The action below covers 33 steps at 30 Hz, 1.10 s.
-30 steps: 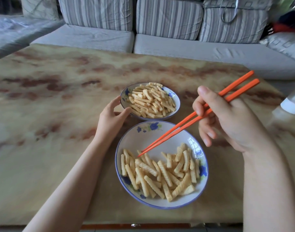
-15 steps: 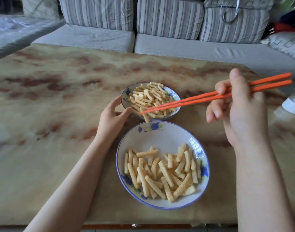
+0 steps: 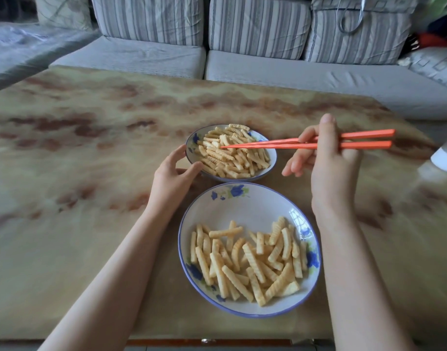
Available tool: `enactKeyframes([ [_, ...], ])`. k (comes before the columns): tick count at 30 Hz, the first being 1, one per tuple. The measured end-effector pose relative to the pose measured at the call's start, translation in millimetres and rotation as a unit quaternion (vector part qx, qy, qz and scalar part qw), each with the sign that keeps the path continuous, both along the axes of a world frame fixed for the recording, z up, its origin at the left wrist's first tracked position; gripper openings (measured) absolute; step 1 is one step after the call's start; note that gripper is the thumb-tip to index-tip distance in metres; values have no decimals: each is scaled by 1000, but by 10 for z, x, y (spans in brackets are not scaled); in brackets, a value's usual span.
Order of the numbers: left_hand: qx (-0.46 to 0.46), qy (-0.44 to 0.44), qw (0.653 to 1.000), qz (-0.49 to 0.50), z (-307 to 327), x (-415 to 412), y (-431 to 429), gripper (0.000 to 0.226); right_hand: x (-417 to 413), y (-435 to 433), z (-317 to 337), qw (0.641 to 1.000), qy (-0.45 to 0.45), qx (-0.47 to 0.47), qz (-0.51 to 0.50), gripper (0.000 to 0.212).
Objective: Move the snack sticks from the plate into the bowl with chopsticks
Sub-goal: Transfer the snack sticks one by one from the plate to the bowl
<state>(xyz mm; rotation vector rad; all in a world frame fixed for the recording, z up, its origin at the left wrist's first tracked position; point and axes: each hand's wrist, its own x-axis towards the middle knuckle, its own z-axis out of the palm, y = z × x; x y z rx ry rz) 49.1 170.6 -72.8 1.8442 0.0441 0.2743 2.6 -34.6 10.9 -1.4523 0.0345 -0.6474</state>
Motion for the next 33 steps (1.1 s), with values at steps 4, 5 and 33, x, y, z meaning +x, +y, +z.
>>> enactKeyframes([
  [4,2,4,1000,3,-2,-2,2,49,-85,-77,106,1000,-21,-13,15,44],
  [5,2,6,1000,4,-1,-3,4,49,-113,-119,139,999,-23,-8,30,44],
  [33,8,0,1000,1,-2,12,23,51,-220,-427,254,995,16,43,88,38],
])
